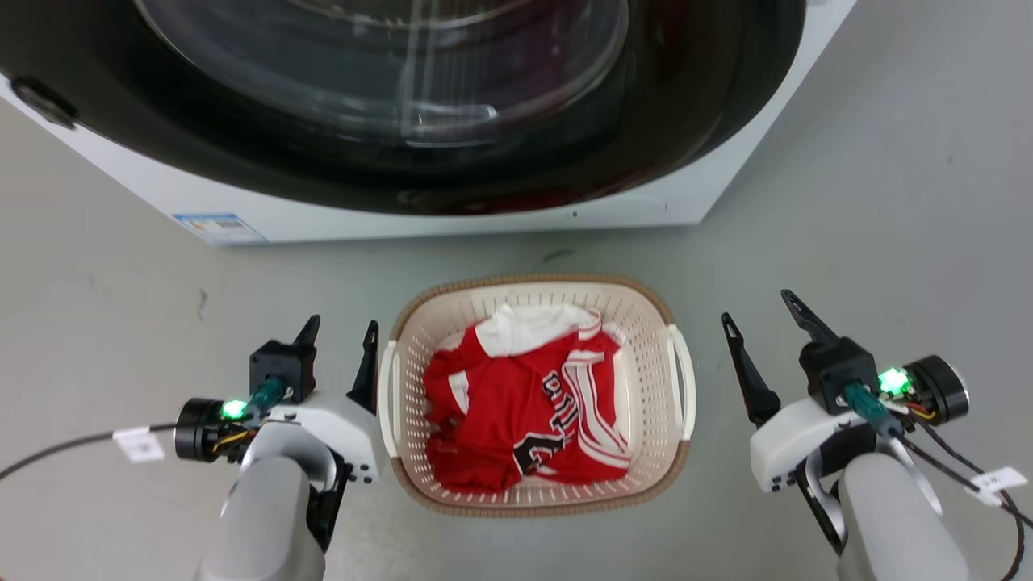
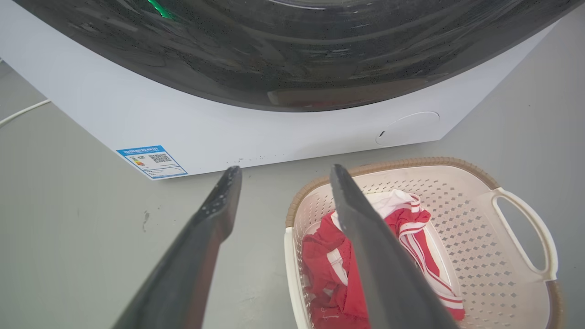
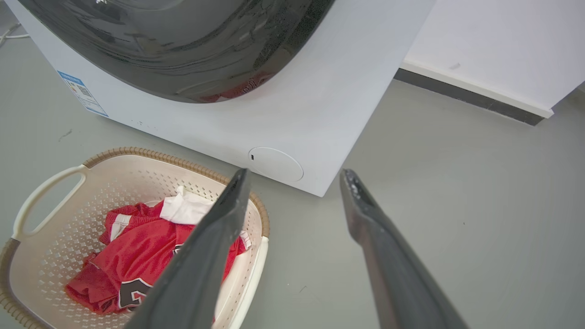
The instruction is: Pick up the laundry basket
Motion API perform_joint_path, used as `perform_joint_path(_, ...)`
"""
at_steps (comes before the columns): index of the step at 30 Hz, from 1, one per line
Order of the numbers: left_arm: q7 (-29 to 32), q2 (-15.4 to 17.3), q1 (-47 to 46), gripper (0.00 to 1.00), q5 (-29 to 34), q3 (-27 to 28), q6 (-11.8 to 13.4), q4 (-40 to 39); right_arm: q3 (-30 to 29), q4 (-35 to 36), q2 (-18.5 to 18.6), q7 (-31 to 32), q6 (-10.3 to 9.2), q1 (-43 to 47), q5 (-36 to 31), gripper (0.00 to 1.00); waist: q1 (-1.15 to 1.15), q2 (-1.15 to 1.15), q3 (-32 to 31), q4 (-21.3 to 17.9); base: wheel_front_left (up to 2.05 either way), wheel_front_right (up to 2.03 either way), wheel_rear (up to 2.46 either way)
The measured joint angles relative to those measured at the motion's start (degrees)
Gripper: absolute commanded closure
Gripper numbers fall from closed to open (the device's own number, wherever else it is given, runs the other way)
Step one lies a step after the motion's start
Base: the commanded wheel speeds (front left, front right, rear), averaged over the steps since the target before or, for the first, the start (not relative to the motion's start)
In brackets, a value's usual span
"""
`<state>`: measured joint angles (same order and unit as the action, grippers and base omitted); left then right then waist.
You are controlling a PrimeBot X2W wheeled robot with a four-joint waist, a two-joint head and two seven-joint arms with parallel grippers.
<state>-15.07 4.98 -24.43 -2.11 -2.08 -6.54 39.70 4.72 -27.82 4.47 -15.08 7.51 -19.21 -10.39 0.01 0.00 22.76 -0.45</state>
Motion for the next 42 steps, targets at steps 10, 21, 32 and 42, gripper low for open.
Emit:
perform_joint_path(10,0.0,0.4,-9.6,0.0,-1.4,-2.0,-0.5,15.2,4.5,-10.9,1.8,0.0,0.0,-8.8,3.2,0.0,0.0,0.0,7.9,-0.4,0.0,0.0,0.0)
perform_joint_path(21,0.0,-0.3,-16.7,0.0,-3.7,-3.6,-0.8,27.4,8.2,-23.0,2.1,0.0,0.0,-15.6,4.9,0.0,0.0,0.0,14.7,0.0,0.0,0.0,0.0)
perform_joint_path(32,0.0,-0.9,-19.7,0.0,-5.2,-5.5,-0.9,31.4,10.8,-32.5,1.5,0.0,0.0,-19.8,7.1,0.0,0.0,0.0,19.6,0.5,0.0,0.0,0.0)
perform_joint_path(42,0.0,-1.5,-22.0,0.0,-6.8,-8.6,-0.9,32.5,11.7,-36.1,1.3,0.0,0.0,-22.8,7.4,0.0,0.0,0.0,22.8,0.8,0.0,0.0,0.0)
